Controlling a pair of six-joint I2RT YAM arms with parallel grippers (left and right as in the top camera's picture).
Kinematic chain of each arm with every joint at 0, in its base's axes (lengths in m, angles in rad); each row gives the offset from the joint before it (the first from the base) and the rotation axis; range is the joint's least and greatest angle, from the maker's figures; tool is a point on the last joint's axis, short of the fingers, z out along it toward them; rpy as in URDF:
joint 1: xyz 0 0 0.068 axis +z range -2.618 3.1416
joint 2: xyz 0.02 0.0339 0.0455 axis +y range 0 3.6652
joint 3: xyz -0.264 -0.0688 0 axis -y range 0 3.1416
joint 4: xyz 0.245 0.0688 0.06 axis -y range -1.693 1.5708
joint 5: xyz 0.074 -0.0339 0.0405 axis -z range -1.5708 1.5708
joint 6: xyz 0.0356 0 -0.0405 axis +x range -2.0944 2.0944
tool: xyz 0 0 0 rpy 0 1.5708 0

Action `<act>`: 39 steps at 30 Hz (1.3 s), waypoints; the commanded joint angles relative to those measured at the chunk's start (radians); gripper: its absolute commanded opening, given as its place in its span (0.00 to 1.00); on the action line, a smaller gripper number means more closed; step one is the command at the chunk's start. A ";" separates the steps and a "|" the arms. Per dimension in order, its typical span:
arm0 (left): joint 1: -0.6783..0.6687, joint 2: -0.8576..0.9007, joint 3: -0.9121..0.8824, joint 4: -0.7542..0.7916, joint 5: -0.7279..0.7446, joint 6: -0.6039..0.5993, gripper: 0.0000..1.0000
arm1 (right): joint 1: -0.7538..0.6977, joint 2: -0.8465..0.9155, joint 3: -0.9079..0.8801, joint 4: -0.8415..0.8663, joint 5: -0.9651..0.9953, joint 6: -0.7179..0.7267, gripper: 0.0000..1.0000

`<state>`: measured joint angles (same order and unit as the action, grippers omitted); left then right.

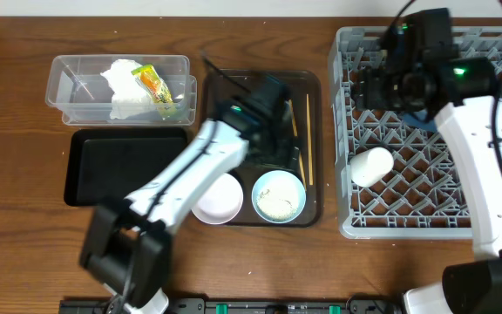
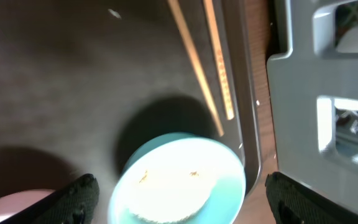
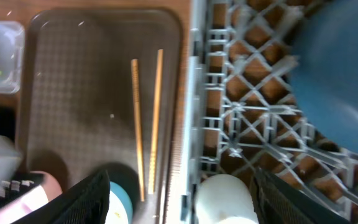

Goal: Sort waste into correct bins and load items into the dishwasher rack
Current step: 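Grasp the light-blue rice bowl rim with the left gripper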

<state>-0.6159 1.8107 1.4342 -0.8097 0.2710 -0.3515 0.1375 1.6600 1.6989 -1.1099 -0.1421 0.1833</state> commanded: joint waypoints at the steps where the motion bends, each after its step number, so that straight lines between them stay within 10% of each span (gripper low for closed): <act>1: -0.055 0.053 -0.011 0.017 -0.094 -0.146 0.88 | -0.039 -0.011 0.001 -0.011 0.015 0.003 0.70; 15: -0.122 0.202 -0.011 0.051 -0.111 -0.238 0.77 | -0.058 -0.011 0.001 -0.035 0.030 0.003 0.70; 30: -0.122 0.202 -0.011 0.092 -0.112 -0.237 0.10 | -0.058 -0.011 0.001 -0.035 0.034 0.003 0.69; 39: -0.116 0.166 0.018 0.082 -0.100 -0.173 0.06 | -0.058 -0.011 0.001 -0.035 0.034 0.002 0.69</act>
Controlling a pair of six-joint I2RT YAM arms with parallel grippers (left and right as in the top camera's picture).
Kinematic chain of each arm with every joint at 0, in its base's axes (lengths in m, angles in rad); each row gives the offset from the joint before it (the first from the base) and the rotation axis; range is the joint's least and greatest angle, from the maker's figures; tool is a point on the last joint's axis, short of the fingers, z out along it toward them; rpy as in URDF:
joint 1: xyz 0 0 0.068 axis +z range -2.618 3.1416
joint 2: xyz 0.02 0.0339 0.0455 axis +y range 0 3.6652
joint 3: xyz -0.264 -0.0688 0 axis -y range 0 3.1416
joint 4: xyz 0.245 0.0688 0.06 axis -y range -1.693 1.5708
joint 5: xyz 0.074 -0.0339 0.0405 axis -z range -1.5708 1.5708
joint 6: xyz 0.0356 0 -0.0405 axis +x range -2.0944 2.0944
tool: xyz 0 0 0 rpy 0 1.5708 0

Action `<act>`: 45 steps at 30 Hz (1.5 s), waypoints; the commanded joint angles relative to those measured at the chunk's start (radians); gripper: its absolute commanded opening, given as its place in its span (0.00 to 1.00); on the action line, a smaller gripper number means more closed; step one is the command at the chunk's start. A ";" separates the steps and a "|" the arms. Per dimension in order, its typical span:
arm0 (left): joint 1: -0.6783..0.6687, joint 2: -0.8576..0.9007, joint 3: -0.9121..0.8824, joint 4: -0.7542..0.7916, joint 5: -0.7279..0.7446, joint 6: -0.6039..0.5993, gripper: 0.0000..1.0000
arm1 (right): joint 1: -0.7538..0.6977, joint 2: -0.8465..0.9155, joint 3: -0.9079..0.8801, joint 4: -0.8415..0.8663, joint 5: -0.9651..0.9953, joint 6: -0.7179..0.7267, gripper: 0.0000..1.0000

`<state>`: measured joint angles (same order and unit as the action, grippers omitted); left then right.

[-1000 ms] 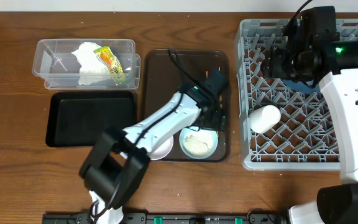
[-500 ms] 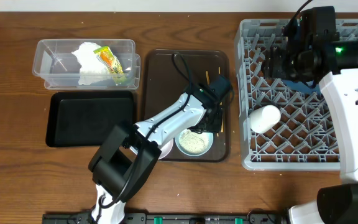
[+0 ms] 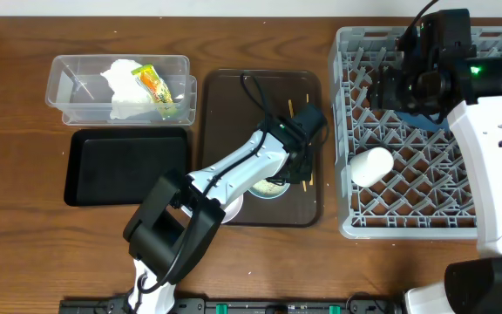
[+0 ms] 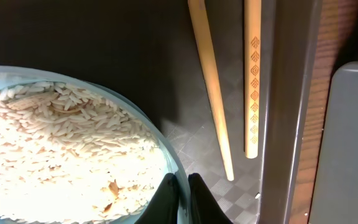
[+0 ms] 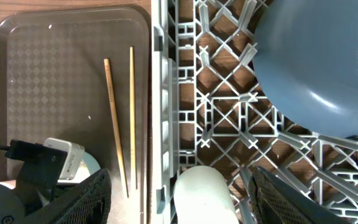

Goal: Sort waste into correct bins and load items into the dishwasher rack
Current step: 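Grasp the light-blue rice bowl rim with the left gripper, then carry the rice bowl left and tip rice onto the black tray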

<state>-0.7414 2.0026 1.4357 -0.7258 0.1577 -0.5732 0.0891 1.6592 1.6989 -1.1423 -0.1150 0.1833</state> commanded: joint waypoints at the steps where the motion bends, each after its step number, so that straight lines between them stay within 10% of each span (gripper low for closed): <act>1: 0.015 -0.045 0.016 -0.008 0.013 0.060 0.06 | -0.010 -0.011 0.001 -0.003 0.007 0.003 0.69; 14: 0.397 -0.379 0.016 -0.198 0.150 0.207 0.06 | -0.009 -0.010 0.001 -0.003 0.006 0.003 0.69; 45: 1.170 -0.388 -0.267 -0.243 1.059 0.633 0.07 | 0.035 -0.010 0.001 0.017 0.006 0.003 0.68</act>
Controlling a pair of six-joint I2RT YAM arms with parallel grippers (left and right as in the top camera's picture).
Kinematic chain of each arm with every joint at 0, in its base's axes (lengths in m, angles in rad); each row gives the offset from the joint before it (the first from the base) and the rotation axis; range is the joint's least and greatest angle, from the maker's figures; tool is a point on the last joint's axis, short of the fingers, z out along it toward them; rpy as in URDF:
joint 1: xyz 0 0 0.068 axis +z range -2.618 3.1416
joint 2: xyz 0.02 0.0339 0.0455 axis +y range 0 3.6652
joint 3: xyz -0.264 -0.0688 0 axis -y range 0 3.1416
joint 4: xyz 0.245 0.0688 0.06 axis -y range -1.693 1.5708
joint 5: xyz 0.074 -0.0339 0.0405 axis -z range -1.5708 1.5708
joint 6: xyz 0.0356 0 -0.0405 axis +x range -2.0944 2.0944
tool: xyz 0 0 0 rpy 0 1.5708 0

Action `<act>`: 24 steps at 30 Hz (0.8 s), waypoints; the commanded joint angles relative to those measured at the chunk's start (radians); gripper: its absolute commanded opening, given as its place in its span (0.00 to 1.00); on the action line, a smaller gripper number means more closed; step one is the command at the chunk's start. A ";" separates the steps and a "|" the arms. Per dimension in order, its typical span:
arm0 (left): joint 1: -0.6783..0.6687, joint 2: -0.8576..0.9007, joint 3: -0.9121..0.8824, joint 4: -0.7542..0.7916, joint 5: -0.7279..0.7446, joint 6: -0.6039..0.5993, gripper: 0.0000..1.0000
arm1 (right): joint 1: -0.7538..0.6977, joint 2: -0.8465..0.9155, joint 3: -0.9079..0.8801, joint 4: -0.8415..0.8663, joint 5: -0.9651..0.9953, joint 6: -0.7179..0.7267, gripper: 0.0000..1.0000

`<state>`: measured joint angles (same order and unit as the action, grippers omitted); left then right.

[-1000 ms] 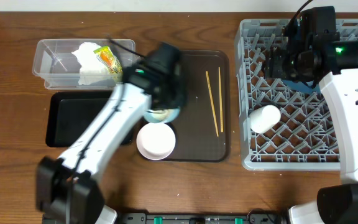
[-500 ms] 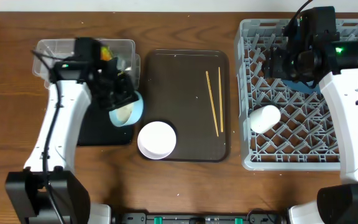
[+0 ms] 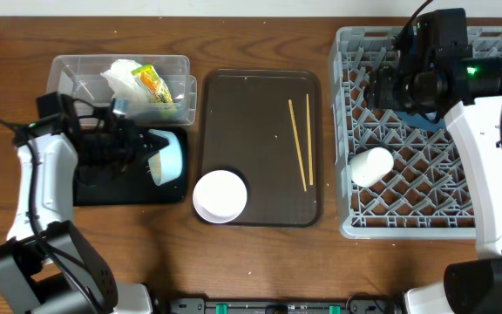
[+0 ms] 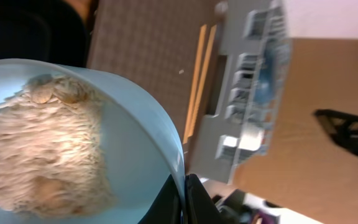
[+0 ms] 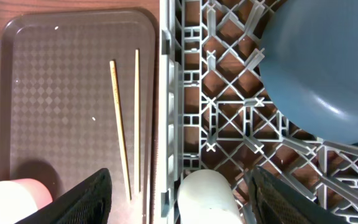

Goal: Sort waste into correct bins and load items into the dishwasher rack
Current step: 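Carry the rice bowl left and tip rice onto the black tray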

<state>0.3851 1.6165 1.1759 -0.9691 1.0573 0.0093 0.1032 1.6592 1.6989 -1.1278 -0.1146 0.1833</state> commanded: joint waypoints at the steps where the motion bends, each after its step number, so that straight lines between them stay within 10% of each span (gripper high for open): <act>1: 0.056 -0.002 -0.010 0.002 0.192 0.050 0.06 | 0.023 -0.010 0.001 0.003 0.006 0.003 0.68; 24: 0.205 0.030 -0.010 0.002 0.402 0.038 0.06 | 0.024 -0.010 0.001 0.000 0.006 0.003 0.69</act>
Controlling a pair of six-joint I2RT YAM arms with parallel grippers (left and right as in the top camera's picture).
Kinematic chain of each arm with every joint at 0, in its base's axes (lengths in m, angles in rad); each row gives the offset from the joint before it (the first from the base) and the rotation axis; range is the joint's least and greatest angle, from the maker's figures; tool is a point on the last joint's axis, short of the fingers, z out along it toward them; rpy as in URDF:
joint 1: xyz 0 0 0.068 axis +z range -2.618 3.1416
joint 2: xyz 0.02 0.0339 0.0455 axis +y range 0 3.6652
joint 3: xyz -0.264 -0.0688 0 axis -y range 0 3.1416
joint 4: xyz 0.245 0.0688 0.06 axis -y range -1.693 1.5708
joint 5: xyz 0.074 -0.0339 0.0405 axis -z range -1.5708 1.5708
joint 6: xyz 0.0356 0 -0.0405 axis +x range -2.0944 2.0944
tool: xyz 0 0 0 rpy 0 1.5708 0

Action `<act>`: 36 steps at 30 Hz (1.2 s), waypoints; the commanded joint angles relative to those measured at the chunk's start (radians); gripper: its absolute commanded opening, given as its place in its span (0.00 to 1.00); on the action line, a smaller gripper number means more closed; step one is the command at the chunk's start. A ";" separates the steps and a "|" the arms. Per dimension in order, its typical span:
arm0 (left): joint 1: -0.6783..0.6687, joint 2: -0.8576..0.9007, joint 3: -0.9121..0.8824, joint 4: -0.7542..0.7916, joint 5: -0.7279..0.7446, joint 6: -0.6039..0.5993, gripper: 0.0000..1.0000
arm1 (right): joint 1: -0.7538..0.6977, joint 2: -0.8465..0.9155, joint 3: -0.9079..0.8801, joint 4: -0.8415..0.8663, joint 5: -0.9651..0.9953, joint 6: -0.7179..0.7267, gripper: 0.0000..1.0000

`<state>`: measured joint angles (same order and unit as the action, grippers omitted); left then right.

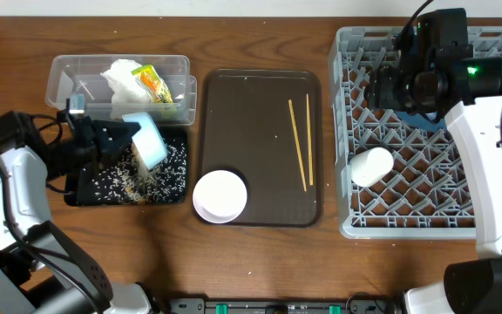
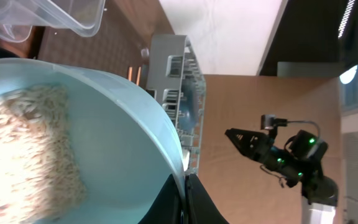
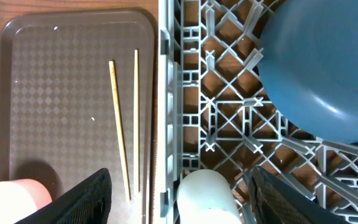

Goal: Sort waste into correct bins and load items into the dishwasher rack
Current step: 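Carry the rice bowl left and tip rice onto the black tray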

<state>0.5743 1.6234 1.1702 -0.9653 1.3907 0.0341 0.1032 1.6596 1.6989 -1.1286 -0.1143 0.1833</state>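
Observation:
A light blue bowl (image 1: 151, 139) hangs tipped over the black tray bin (image 1: 85, 187), with my left gripper (image 1: 118, 135) shut on its rim. In the left wrist view the bowl (image 2: 104, 143) fills the frame, some rice still inside, and the left gripper (image 2: 184, 186) pinches the rim. Rice (image 1: 138, 174) lies scattered on the black tray. My right gripper (image 1: 399, 87) stands open above the grey dishwasher rack (image 1: 425, 218), nothing between its fingers (image 3: 86, 193).
A clear bin (image 1: 77, 87) with tissue and a wrapper sits behind the black tray. The brown tray (image 1: 251, 113) holds two chopsticks (image 1: 299, 144) and a white bowl (image 1: 219, 195). A white cup (image 1: 371, 166) and a blue dish (image 3: 322, 68) lie in the rack.
The blue bowl is tipped further over the black tray, and rice now lies scattered on that tray. The left arm has shifted left. The right arm has not moved.
My left gripper was open above the rice bowl on the brown tray. Then it was shut on the bowl's rim. Then the bowl was on its side over the black tray, and now rice lies on that tray. The right gripper stayed open over the rack.

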 commanded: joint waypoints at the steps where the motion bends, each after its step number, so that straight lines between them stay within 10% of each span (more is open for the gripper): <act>1: 0.019 0.025 -0.004 -0.002 0.068 0.013 0.06 | 0.024 -0.010 0.001 0.001 0.006 0.003 0.69; 36: 0.026 0.027 -0.004 -0.001 0.182 -0.032 0.06 | 0.024 -0.010 0.001 -0.001 0.006 0.003 0.69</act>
<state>0.5941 1.6421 1.1698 -0.9649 1.5429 0.0029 0.1032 1.6596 1.6989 -1.1294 -0.1143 0.1833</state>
